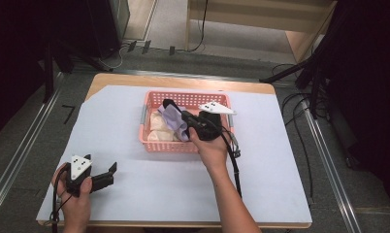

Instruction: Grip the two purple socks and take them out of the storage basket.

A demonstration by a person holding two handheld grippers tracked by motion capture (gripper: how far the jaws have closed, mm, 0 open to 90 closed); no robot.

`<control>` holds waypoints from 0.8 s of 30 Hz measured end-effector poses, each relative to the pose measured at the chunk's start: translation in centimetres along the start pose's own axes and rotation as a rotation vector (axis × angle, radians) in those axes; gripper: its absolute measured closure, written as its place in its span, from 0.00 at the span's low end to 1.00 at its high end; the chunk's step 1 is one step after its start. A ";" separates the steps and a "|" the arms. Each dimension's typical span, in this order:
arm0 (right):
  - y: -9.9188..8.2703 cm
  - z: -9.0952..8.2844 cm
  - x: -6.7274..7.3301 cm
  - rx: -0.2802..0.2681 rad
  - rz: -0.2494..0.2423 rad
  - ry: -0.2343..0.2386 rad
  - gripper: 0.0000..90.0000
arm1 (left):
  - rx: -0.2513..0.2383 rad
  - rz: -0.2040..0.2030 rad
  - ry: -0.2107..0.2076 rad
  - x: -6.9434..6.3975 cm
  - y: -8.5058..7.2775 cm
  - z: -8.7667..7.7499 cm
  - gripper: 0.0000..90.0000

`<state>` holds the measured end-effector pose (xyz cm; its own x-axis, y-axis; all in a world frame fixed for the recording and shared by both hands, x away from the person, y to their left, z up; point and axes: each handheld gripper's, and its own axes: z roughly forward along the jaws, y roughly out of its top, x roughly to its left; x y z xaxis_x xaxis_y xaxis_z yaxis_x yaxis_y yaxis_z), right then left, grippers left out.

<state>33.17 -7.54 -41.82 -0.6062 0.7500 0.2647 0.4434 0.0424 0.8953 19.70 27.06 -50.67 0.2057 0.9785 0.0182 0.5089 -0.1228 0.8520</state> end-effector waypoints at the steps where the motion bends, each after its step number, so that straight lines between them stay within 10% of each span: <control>1: 0.0 0.0 0.0 0.000 0.000 0.000 1.00 | 0.000 0.000 0.000 0.0 0.0 0.0 0.10; 4: -0.8 -0.3 -2.7 0.065 0.094 -0.192 0.97 | 0.000 0.001 0.001 0.0 0.0 0.0 0.10; 9: -2.2 -0.4 -5.0 0.113 0.098 -0.348 0.77 | 0.000 0.002 0.001 0.0 0.0 0.0 0.10; 15: -2.6 -0.2 -5.3 0.136 0.114 -0.267 0.73 | 0.005 0.010 0.004 -0.1 0.0 0.1 0.10; 24: -2.5 1.1 -5.4 0.271 0.136 -0.279 0.65 | 0.007 0.009 0.002 0.0 0.0 0.1 0.10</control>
<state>36.01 -10.95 -45.88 -0.3443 0.9093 0.2337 0.6875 0.0747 0.7223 19.77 27.00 -50.68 0.2086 0.9776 0.0264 0.5129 -0.1323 0.8482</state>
